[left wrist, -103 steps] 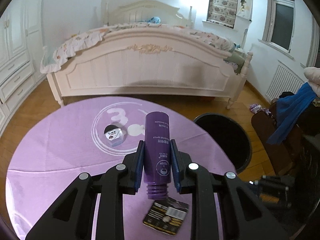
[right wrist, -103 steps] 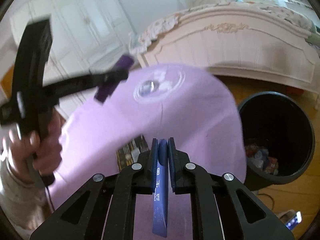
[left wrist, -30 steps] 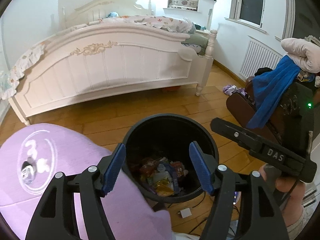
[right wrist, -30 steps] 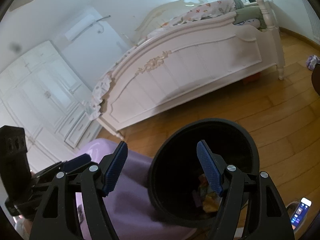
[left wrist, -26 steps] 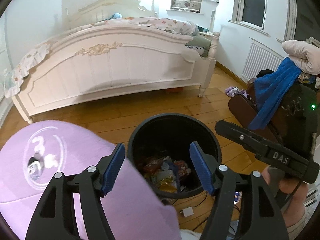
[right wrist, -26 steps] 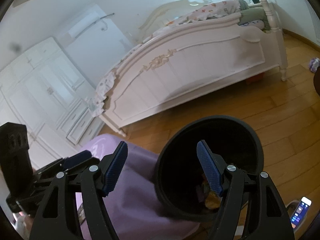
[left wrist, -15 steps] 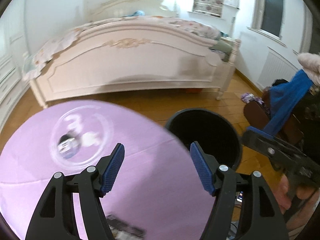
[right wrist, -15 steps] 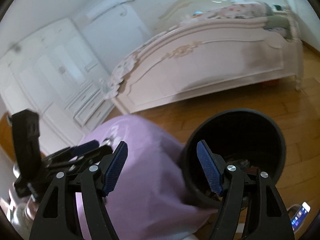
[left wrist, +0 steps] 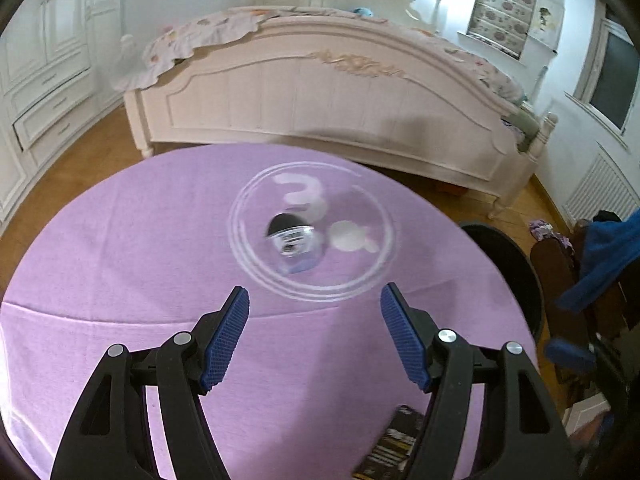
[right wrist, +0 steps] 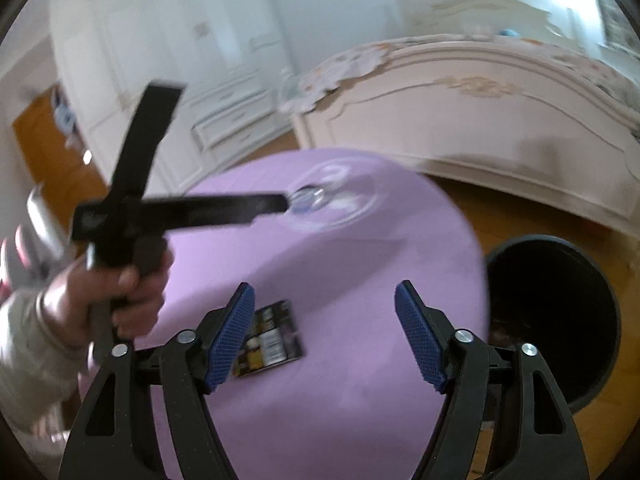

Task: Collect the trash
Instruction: 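Grasp the clear eye-drop bottle with the left gripper while the right grasps the battery card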

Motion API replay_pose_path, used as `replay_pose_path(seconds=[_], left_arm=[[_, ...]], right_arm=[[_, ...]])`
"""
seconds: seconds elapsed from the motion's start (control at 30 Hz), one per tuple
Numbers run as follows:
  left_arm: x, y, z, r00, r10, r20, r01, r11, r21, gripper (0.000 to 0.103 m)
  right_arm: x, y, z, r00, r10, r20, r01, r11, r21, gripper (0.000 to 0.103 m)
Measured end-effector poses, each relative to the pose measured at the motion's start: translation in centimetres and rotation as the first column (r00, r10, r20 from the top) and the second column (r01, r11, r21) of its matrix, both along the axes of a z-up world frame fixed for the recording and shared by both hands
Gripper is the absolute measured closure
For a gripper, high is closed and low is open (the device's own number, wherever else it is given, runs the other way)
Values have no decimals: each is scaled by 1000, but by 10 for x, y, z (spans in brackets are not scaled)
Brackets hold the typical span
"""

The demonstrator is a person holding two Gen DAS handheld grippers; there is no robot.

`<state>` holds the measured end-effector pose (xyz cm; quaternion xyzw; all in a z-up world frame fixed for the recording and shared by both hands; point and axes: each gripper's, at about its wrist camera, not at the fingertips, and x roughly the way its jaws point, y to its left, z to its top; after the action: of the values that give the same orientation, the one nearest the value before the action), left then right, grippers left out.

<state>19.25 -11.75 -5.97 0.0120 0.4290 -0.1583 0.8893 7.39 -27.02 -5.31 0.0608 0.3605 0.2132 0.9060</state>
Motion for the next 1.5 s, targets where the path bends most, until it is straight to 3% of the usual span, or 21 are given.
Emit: replay_pose_path(seconds=[0.3, 0.73, 0.83, 0.9, 0.97, 1.07, 1.2, 1.3, 1.43, 1.5], left_arm=[[25, 4, -18, 1000, 0, -21, 0, 1000, 25, 34], [47, -8, -35, 1000, 2, -21, 0, 997, 80, 36], [50, -9, -37, 1000, 8, -7, -7, 996, 93, 38], [49, -10, -38, 1000, 16, 15, -17, 993, 113, 43], [49, -9, -37, 999, 24, 21, -27, 993, 116, 50], [49, -2, -35, 998, 49, 24, -52, 994, 101, 63], [48, 8, -33, 998, 64, 18, -65, 996, 68, 64], [44, 15, -32, 997, 73, 8, -73, 996, 53, 64], [36, 26, -27, 996, 86, 6, -86, 996, 24, 64], [29, 32, -22, 996, 87, 13, -87, 996, 7, 64]], right_arm=[[-2, 60, -31, 985, 145, -93, -157, 976, -151, 21], [15, 83, -47, 976, 160, -149, -194, 947, -258, 21], [18, 84, -48, 978, 149, -144, -183, 947, -264, 24], [17, 83, -47, 983, 128, -133, -160, 950, -268, 31], [17, 81, -47, 986, 113, -124, -143, 953, -266, 41], [17, 77, -47, 988, 99, -119, -126, 960, -251, 46], [15, 71, -46, 989, 88, -115, -112, 967, -228, 48], [15, 58, -44, 989, 75, -124, -93, 985, -146, 64], [17, 49, -43, 989, 58, -136, -74, 990, -117, 65], [19, 47, -43, 989, 38, -143, -59, 988, -143, 54]])
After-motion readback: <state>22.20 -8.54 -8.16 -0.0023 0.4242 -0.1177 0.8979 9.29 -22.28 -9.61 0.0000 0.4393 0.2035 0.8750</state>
